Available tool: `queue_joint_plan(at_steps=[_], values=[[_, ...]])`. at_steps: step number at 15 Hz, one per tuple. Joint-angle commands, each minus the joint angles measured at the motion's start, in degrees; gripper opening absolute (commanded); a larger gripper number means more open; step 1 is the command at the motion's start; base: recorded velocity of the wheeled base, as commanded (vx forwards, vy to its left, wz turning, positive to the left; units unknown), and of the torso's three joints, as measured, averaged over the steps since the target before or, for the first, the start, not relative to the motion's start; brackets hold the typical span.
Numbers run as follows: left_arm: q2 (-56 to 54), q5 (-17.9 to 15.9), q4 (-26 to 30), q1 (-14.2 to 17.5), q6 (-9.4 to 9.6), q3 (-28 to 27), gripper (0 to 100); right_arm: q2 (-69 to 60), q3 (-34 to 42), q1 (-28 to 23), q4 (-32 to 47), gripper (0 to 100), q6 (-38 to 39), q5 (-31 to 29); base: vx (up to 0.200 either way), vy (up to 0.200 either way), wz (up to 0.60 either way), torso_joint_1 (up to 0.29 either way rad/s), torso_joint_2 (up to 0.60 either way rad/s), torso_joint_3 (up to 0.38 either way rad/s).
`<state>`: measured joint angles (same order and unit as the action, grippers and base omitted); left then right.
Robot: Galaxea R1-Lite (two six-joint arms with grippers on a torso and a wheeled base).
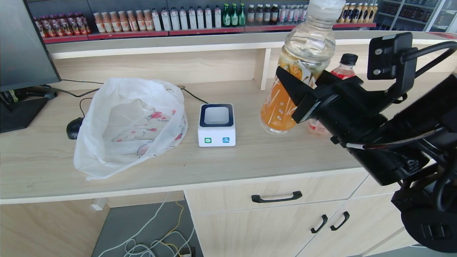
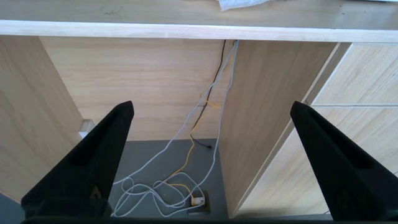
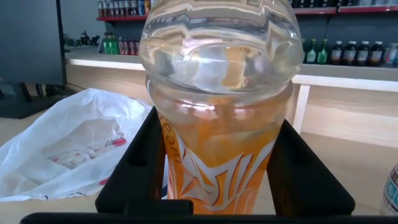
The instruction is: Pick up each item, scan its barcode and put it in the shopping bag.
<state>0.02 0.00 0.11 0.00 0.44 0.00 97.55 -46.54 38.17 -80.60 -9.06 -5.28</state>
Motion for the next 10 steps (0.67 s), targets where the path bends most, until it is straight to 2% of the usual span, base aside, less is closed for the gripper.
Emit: queue_joint_plan(at_steps=[1,3,10], values=[[0.0,0.0,0.0,0.0,0.0,0.0,100,-0.7,0.5,-0.3,0.1,0,-0.1,-0.1,0.0,0.0,0.0,0.0,0.0,0.0],[0.0,0.0,0.0,0.0,0.09,0.0,100,-0.6,0.4,-0.4,-0.1,0,1.6,-0.1,0.0,0.0,0.0,0.0,0.0,0.0],[0.0,0.0,0.0,0.0,-0.09,0.0,100,-0.8,0.8,-1.6,-0.1,0,4.2,-0.2,0.0,0.2,0.0,0.004,0.01,0.002]])
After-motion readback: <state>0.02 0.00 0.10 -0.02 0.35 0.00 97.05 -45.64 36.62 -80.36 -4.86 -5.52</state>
